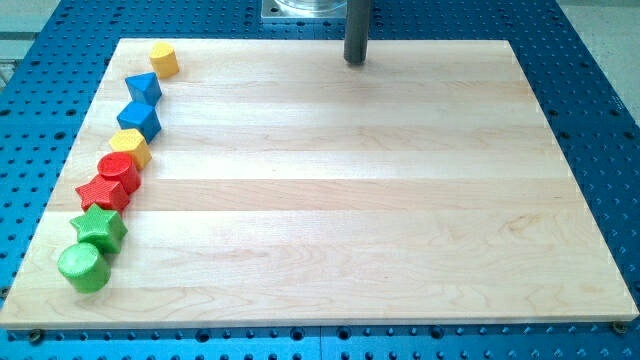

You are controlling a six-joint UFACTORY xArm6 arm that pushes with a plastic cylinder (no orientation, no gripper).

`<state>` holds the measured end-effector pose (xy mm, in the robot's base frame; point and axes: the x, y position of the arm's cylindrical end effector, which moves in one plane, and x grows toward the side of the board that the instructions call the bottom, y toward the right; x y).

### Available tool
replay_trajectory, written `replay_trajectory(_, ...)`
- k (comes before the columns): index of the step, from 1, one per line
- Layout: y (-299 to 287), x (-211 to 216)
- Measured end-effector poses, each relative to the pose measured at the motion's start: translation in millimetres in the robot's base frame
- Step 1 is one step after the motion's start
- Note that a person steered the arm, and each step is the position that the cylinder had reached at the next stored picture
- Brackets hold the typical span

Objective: Move your arm to the left

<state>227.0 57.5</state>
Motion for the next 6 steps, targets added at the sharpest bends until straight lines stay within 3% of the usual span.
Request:
replay_trajectory(2,-3,0)
replay_trajectory(3,-10,-25)
replay_trajectory(5,-73,-33)
replay_trajectory(6,-141,-34)
